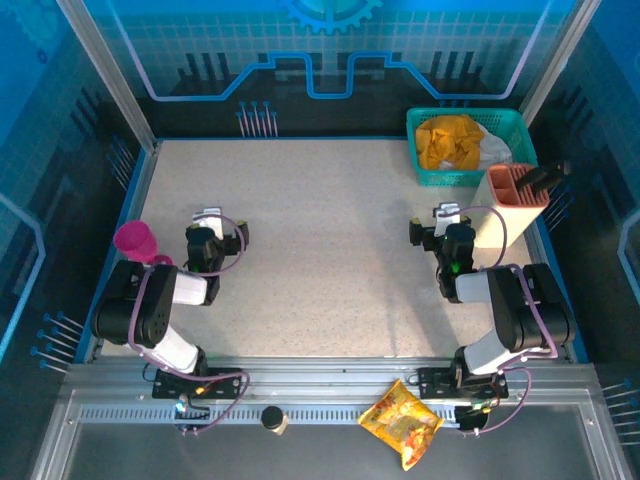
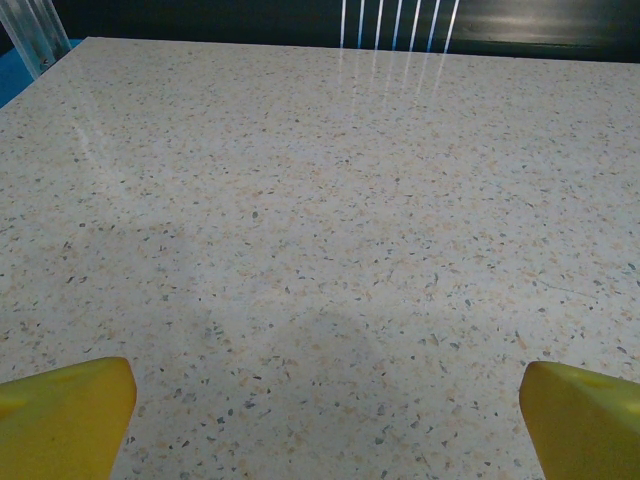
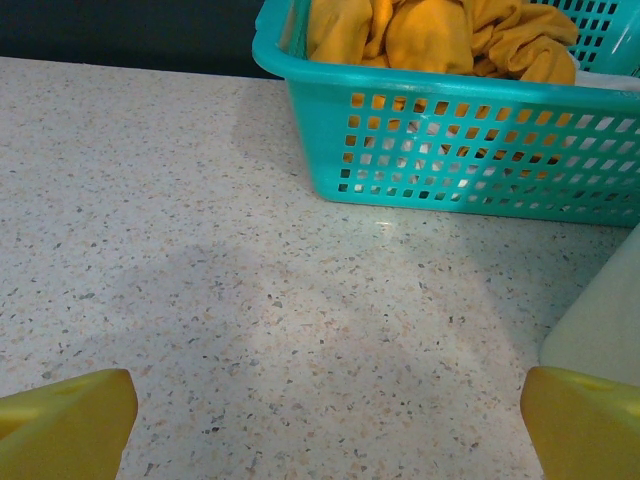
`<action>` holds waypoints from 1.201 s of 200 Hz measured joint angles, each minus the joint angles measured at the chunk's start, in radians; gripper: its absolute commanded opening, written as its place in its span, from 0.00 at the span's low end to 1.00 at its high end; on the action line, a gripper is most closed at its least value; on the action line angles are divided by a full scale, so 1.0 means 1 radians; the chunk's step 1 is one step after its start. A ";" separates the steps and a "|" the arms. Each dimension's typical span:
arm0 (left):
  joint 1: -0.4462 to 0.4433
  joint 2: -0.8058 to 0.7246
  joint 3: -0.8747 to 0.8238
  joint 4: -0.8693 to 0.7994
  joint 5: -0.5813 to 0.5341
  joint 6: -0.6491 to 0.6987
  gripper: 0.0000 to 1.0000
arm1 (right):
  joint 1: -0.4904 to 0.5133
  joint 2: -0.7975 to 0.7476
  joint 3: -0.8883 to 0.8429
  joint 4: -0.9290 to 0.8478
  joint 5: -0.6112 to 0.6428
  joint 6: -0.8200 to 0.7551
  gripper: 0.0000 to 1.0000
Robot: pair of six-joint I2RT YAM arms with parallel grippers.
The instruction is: Fold and stack the t-shirts
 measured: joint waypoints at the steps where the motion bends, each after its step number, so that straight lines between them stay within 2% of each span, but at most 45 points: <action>1: 0.000 0.000 0.000 0.000 0.000 0.000 0.99 | 0.000 0.000 0.000 0.000 0.000 0.000 1.00; 31: 0.000 -0.013 0.001 -0.019 -0.006 -0.001 0.99 | 0.000 -0.006 0.000 -0.008 -0.006 0.000 1.00; 64: 0.000 -0.240 0.067 -0.281 -0.050 -0.035 1.00 | 0.000 -0.206 0.056 -0.264 0.031 0.011 1.00; 88: 0.000 -0.429 0.224 -0.501 -0.102 -0.117 0.99 | 0.001 -0.324 0.264 -0.494 0.086 0.043 1.00; 112: 0.000 -0.473 0.452 -0.718 -0.117 -0.200 0.99 | -0.001 -0.296 0.588 -0.755 0.111 0.086 1.00; 136: 0.000 -0.473 0.623 -0.935 -0.104 -0.280 0.99 | -0.017 -0.100 1.031 -1.065 0.083 0.109 1.00; 158: -0.003 -0.474 0.693 -1.084 -0.086 -0.327 0.99 | -0.050 0.130 1.398 -1.278 0.063 0.114 1.00; 197: -0.021 -0.506 0.712 -1.284 -0.066 -0.360 0.99 | -0.130 0.519 1.875 -1.568 -0.003 0.140 0.90; 218: -0.026 -0.527 0.721 -1.335 -0.056 -0.359 0.99 | -0.154 0.743 2.161 -1.697 -0.035 0.150 0.89; 240: -0.031 -0.542 0.723 -1.347 -0.035 -0.359 0.99 | -0.157 0.871 2.275 -1.748 -0.067 0.158 0.88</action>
